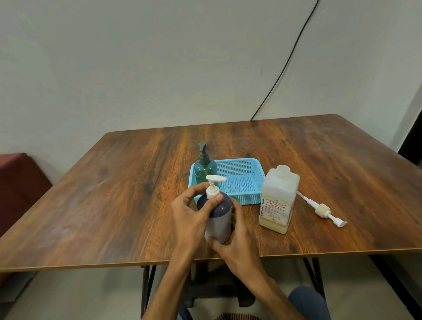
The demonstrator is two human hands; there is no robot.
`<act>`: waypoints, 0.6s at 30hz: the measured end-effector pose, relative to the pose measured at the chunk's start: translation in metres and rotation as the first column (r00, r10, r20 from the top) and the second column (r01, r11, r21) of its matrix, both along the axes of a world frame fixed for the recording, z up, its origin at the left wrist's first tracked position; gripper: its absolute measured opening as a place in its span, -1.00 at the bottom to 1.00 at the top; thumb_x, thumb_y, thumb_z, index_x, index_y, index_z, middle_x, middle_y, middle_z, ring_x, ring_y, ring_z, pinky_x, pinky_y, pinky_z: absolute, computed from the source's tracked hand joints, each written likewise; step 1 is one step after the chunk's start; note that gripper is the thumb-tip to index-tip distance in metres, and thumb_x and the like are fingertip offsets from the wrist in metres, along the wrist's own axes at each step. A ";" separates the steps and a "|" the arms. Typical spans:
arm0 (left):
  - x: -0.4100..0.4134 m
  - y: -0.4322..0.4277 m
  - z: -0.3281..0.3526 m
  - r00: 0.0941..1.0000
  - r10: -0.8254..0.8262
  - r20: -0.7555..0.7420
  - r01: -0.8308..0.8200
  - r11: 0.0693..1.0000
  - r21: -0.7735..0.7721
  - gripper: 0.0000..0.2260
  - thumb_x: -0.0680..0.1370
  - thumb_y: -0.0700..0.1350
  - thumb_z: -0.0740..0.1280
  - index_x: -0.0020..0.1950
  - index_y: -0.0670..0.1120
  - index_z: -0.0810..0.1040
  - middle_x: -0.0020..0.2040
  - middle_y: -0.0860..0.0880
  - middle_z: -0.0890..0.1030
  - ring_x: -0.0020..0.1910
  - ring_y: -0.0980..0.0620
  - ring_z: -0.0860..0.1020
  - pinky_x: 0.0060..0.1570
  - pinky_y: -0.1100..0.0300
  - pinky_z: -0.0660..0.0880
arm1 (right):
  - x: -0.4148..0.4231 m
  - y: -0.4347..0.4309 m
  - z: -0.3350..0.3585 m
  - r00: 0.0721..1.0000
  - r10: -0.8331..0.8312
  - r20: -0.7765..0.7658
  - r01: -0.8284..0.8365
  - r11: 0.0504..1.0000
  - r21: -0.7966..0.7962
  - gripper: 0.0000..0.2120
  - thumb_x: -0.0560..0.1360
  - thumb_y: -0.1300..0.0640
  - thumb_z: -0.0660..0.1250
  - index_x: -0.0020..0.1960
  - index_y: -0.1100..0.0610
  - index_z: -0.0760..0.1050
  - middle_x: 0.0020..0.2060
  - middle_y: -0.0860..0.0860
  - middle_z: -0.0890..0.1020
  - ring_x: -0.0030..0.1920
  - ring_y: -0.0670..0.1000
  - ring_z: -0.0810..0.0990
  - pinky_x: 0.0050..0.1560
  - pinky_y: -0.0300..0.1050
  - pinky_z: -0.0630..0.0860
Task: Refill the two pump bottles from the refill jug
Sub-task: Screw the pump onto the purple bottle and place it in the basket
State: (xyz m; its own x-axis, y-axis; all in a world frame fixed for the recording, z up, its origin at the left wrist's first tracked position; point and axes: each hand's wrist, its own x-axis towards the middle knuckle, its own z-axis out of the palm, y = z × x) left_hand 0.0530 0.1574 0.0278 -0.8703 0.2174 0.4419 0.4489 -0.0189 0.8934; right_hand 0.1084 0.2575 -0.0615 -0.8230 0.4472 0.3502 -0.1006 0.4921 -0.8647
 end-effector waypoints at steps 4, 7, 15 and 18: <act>-0.013 -0.014 0.006 0.963 -0.263 0.067 0.267 0.960 -0.079 -0.72 0.56 -0.26 0.38 0.27 -0.18 0.60 0.14 -0.03 0.70 0.20 0.07 0.62 0.16 0.23 0.54 | 0.001 -0.001 0.001 1.000 0.006 -0.004 -0.006 1.000 -0.017 -0.08 0.37 -0.06 0.55 0.56 -0.14 0.09 0.44 -0.15 0.40 0.41 -0.09 0.42 0.30 0.06 0.53; -0.009 -0.016 0.010 0.948 -0.310 0.078 0.314 0.948 -0.047 -0.71 0.58 -0.22 0.33 0.31 -0.11 0.56 0.19 0.00 0.67 0.23 0.10 0.60 0.16 0.25 0.54 | 0.001 -0.002 0.000 1.000 0.009 -0.002 -0.009 1.000 -0.017 -0.07 0.37 -0.07 0.55 0.57 -0.14 0.08 0.45 -0.16 0.38 0.43 -0.11 0.40 0.32 0.06 0.51; 0.000 0.000 0.007 0.998 0.034 -0.043 -0.037 0.997 -0.061 -0.72 0.42 -0.13 0.56 0.10 -0.11 0.67 0.01 0.06 0.71 0.02 0.16 0.67 -0.05 0.29 0.60 | 0.002 -0.002 0.003 1.000 0.002 0.011 -0.002 1.000 -0.015 -0.06 0.35 -0.04 0.55 0.56 -0.17 0.08 0.44 -0.17 0.38 0.42 -0.15 0.39 0.33 0.02 0.51; -0.013 -0.011 0.011 0.993 -0.102 -0.057 0.092 0.982 -0.165 -0.77 0.49 -0.18 0.49 0.14 -0.13 0.68 0.04 0.04 0.72 0.07 0.16 0.65 0.01 0.28 0.59 | 0.001 -0.002 0.003 1.000 0.009 0.000 -0.009 1.000 -0.029 -0.07 0.36 -0.06 0.56 0.56 -0.15 0.10 0.44 -0.16 0.39 0.42 -0.10 0.41 0.31 0.06 0.52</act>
State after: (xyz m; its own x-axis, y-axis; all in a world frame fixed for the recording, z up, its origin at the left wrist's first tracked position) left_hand 0.0398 0.1465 0.0390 -0.8124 0.3725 0.4485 0.5087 0.0771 0.8575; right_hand 0.1098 0.2556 -0.0588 -0.8272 0.4500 0.3367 -0.1044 0.4656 -0.8788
